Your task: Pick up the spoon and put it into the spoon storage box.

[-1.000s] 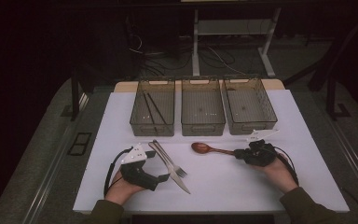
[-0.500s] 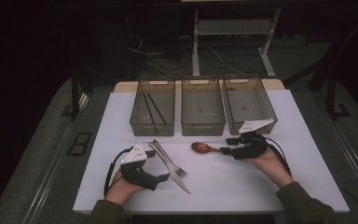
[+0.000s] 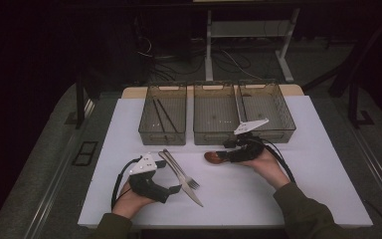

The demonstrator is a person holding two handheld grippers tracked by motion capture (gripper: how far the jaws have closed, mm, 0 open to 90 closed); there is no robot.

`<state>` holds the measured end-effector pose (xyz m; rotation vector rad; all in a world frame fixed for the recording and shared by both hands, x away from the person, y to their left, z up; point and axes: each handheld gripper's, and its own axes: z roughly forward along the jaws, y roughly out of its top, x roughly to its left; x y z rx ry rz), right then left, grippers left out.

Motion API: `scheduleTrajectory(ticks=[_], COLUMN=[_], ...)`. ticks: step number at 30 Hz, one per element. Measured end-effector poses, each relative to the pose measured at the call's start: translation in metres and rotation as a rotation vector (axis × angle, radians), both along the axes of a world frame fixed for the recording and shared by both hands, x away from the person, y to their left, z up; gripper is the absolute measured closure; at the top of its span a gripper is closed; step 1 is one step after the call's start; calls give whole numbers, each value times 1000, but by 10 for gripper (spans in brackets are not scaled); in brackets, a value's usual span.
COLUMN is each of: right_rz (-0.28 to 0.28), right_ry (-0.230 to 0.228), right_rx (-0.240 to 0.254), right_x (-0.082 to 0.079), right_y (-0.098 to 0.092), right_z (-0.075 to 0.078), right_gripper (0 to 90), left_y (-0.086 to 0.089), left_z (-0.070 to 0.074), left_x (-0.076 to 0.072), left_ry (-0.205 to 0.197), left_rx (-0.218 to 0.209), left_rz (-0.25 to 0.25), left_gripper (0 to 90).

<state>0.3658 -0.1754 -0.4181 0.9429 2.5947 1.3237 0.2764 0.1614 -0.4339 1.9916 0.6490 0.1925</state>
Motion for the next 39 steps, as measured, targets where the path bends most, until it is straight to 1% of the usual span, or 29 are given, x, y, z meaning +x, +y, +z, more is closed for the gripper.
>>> scheduleTrajectory(ticks=[2, 8, 10, 16, 18, 22, 32, 39], right_rz=[6, -4, 3, 5, 9, 16, 28, 58], right_ry=[-4, 9, 8, 18, 27, 26, 27, 14], right_rx=[-4, -23, -34, -67, -79, -102, -137, -161], right_x=[2, 7, 8, 8, 8, 8, 6, 2], right_y=[5, 15, 18, 19, 19, 19, 21, 24], right_z=[-2, -13, -16, -22, -23, -24, -28, -29], right_gripper=[462, 470, 472, 476, 476, 482, 509, 568], left_y=[0, 1, 1, 1, 1, 0, 1, 1], left_z=[0, 1, 1, 0, 0, 0, 0, 0], left_x=[0, 0, 0, 0, 0, 0, 0, 0], left_ry=[1, -1, -1, -2, 0, 1, 1, -1], left_rx=[-2, -1, 0, -3, -1, -2, -2, -3], left_rz=[3, 1, 0, 0, 1, 1, 0, 1], left_gripper=[0, 0, 0, 0, 0, 0, 0, 0])
